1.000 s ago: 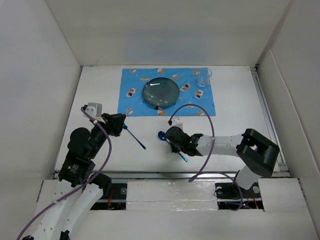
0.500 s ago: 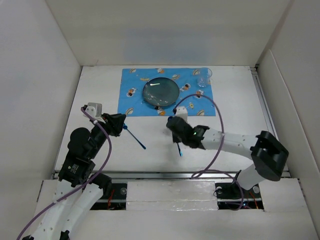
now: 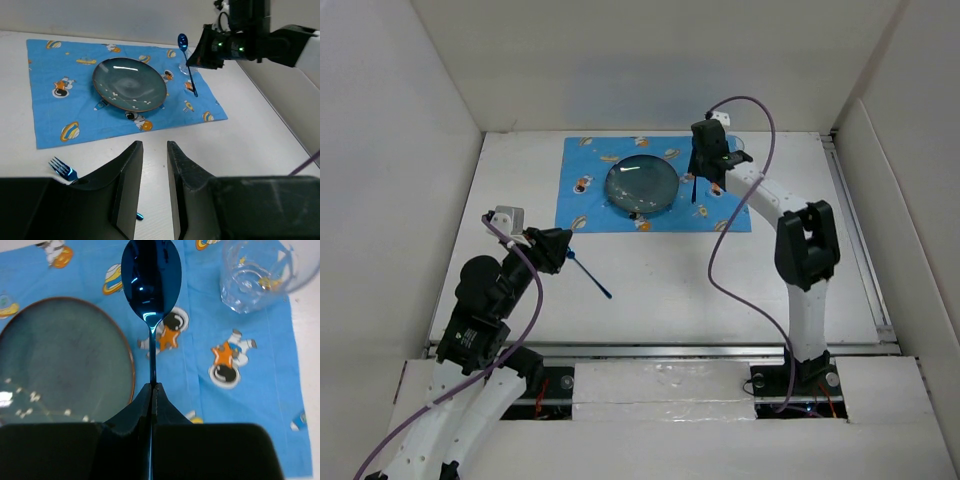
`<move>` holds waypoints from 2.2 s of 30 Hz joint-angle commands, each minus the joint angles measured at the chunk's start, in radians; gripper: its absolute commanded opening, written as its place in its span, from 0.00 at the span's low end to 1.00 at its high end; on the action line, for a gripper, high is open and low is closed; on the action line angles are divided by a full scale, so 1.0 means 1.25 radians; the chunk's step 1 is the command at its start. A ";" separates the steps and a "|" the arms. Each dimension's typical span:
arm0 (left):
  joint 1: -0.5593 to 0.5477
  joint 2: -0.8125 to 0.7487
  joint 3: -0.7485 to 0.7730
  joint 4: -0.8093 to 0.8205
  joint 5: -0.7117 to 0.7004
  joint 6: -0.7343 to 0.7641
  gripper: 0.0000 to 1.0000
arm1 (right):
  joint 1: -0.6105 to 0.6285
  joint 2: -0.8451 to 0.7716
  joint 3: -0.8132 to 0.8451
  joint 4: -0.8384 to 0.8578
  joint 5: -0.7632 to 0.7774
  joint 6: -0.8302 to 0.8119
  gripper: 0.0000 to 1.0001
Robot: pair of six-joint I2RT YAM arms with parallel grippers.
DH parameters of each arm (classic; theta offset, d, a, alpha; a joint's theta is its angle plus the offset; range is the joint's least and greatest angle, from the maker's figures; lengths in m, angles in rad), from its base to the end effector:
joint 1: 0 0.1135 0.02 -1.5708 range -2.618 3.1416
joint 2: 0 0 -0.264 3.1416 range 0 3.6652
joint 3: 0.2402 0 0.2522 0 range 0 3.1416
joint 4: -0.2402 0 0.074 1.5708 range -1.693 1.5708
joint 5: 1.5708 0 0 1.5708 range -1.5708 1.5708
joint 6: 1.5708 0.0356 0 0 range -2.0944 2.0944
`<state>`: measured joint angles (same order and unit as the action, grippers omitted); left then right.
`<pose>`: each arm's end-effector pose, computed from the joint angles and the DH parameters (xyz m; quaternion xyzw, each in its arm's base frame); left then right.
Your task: Set the dinner table for one person
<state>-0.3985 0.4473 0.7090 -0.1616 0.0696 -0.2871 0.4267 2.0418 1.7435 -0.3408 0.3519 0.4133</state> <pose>0.1023 -0.0458 0.3600 0.0631 0.6680 -0.2711 0.6902 0.4400 0.1866 0.2700 0.0727 0.8802 0.0375 0.4676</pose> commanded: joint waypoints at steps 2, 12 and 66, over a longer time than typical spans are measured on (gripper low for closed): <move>-0.004 -0.006 0.018 0.023 -0.010 -0.001 0.24 | -0.028 0.098 0.171 -0.094 -0.036 -0.046 0.00; -0.004 0.014 0.018 0.027 0.000 0.000 0.24 | -0.071 0.226 0.226 -0.116 -0.085 -0.078 0.00; -0.033 -0.202 0.043 0.067 -0.159 -0.023 0.28 | 0.563 0.245 0.041 0.090 0.042 0.029 0.46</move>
<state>-0.4324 0.2111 0.7719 -0.1314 -0.1181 -0.3195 1.1057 2.3253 1.7744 -0.1780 0.3290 0.4244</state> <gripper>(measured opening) 0.273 0.455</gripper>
